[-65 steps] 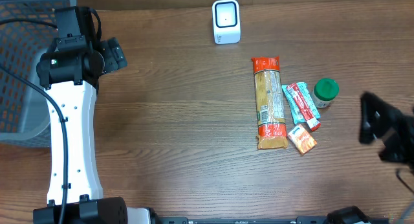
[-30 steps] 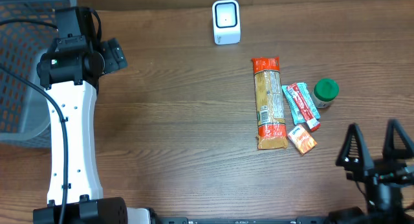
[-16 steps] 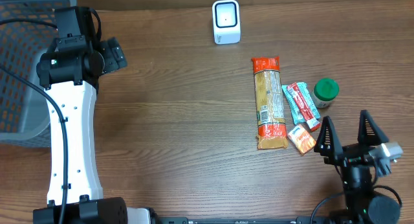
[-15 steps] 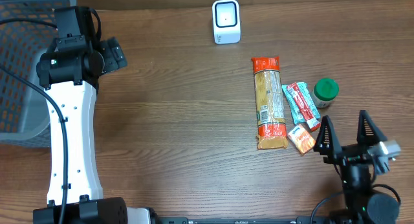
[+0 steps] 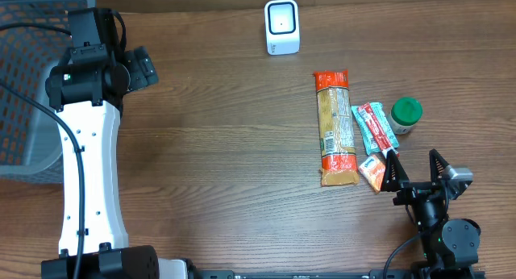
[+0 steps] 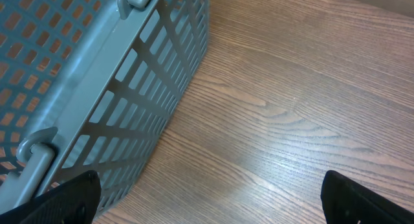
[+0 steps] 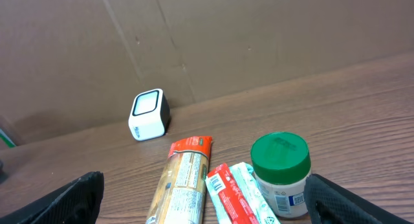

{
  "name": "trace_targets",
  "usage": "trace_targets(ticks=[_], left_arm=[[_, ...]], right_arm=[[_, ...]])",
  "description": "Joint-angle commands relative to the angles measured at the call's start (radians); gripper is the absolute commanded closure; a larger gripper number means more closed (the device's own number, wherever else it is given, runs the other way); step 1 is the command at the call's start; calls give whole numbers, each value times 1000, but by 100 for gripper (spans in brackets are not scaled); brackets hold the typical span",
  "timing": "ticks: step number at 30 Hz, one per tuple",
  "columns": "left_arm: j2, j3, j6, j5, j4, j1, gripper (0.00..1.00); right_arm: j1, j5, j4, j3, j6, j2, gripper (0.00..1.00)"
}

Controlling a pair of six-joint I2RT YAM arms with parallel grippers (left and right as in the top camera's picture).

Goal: Scan the item barcode

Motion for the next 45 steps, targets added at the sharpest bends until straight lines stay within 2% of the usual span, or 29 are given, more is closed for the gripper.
trace_targets(ticks=[1,8,14,19,45], left_arm=[[-13,16,8,-13,1,-1,0],[-13,16,8,-13,1,-1,0],[-13,16,8,-13,1,-1,0],[-13,16,8,-13,1,-1,0],[-13,16,8,-13,0,-1,0]], right_arm=[[-7,-5,7,-11,-4,-11,0],[-23,-10,7,-11,-27,-11,0],[-68,-107,11,-11,-226,-11,0],[-68,-117,11,-11,-297,-11,0],[-69,-116,12,-11,-269,-11,0]])
